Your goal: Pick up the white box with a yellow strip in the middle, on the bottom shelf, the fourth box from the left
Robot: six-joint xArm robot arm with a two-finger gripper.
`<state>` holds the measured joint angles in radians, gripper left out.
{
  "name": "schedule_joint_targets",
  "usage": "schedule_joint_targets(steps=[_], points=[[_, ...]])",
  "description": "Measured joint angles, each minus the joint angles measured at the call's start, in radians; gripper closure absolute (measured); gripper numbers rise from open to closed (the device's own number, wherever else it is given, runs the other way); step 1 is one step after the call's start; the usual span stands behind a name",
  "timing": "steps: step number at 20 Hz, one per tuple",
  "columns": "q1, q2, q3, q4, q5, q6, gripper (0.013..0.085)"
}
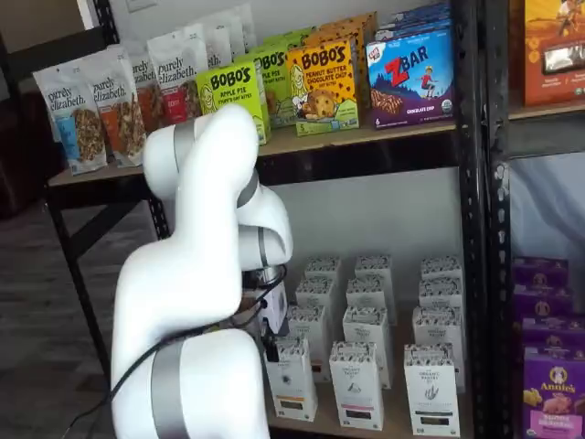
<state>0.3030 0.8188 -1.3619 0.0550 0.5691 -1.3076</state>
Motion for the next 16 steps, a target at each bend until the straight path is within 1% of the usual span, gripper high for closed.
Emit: schedule_joint_targets(steps=[2, 5, 8, 13, 16], points=[[0.0, 0.028, -0.054, 0.025, 0.055, -0.02, 0.013], [0.001, 0.066, -0.115, 0.032, 0.086, -0.023, 0.013], [0.001, 0.09, -0.143, 0.03, 0.071, -0.021, 0.013], [-0.004, 0.129, -0.176, 0.049, 0.018, -0.044, 0.013], [-0.009, 0.158, -0.212, 0.036, 0.023, -0.037, 0.013]])
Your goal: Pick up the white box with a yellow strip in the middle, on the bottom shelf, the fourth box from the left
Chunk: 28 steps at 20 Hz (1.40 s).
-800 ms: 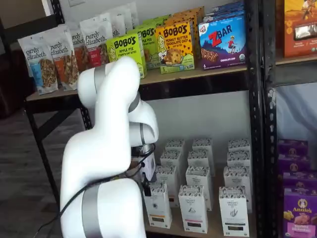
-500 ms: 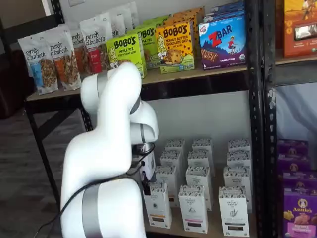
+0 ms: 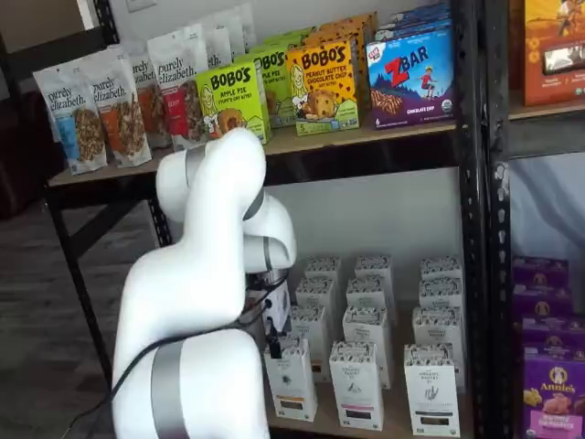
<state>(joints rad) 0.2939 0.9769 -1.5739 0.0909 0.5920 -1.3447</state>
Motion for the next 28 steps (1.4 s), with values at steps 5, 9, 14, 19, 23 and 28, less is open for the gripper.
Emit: schedule_joint_targets(steps=[5, 9, 14, 19, 23, 28], points=[[-0.007, 0.059, -0.067, -0.012, 0.006, 0.004, 0.013], [-0.01, 0.107, -0.127, -0.026, 0.013, 0.012, 0.013], [-0.01, 0.146, -0.174, -0.043, 0.025, 0.027, 0.013], [-0.011, 0.184, -0.214, -0.054, 0.033, 0.035, 0.013], [-0.015, 0.206, -0.238, -0.054, 0.044, 0.031, 0.013], [-0.02, 0.22, -0.251, -0.047, 0.037, 0.02, 0.013]])
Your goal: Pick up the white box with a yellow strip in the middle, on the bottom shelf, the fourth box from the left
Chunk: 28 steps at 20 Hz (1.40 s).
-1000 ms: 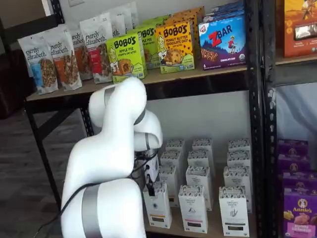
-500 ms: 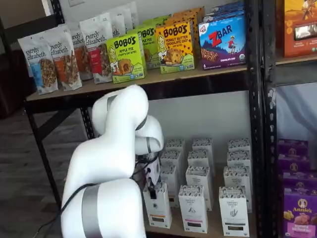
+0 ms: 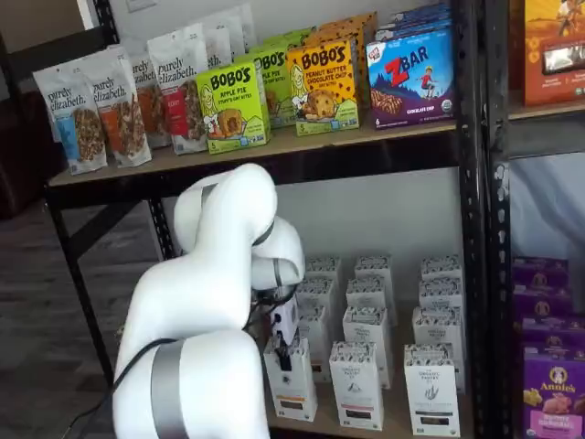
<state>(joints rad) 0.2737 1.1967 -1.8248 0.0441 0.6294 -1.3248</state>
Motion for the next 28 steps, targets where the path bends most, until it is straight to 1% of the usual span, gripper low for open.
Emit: schedule_joint_targets(steps=[2, 4, 5, 6, 7, 9, 15, 20, 22, 23, 25, 26, 27, 28], points=[[-0.002, 0.007, -0.011, -0.001, 0.007, -0.001, 0.013], [-0.003, 0.014, -0.02, 0.001, 0.013, -0.004, 0.021], [-0.003, 0.015, -0.021, 0.002, 0.013, -0.005, 0.021], [-0.003, 0.018, -0.024, 0.002, 0.013, -0.005, 0.025], [-0.003, 0.02, -0.027, 0.003, 0.014, -0.006, 0.025], [-0.003, 0.023, -0.033, 0.006, 0.017, -0.008, 0.033], [-0.001, 0.026, -0.037, 0.001, 0.019, -0.001, 0.033], [0.001, 0.026, -0.041, -0.002, 0.036, 0.003, 0.033], [0.002, 0.019, -0.033, -0.007, 0.038, 0.008, 0.041], [0.002, 0.017, -0.03, -0.008, 0.036, 0.009, 0.041], [0.001, 0.01, -0.019, -0.009, 0.031, 0.009, 0.049], [0.001, 0.006, -0.013, -0.006, 0.029, 0.006, 0.049], [0.0, -0.003, 0.0, -0.002, 0.025, 0.002, 0.053], [0.0, -0.007, 0.005, -0.002, 0.024, 0.001, 0.053]])
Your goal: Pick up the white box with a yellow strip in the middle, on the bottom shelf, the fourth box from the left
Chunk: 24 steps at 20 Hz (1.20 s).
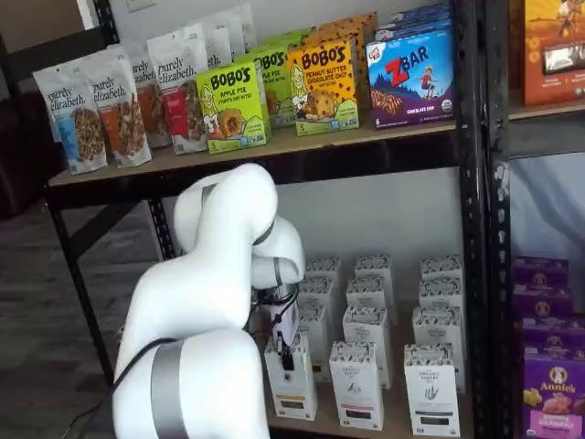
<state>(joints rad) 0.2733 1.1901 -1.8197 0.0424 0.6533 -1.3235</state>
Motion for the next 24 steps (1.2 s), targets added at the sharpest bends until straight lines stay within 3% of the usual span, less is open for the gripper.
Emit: schedule_joint_targets(steps=[10, 14, 20, 24], points=[[0.008, -0.098, 0.154, 0.005, -0.045, 0.002, 0.053], [0.026, -0.192, 0.308, 0.008, -0.109, 0.014, 0.053], [0.057, -0.298, 0.472, 0.022, -0.168, 0.031, 0.053], [0.065, -0.343, 0.534, 0.02, -0.186, 0.041, 0.053]])
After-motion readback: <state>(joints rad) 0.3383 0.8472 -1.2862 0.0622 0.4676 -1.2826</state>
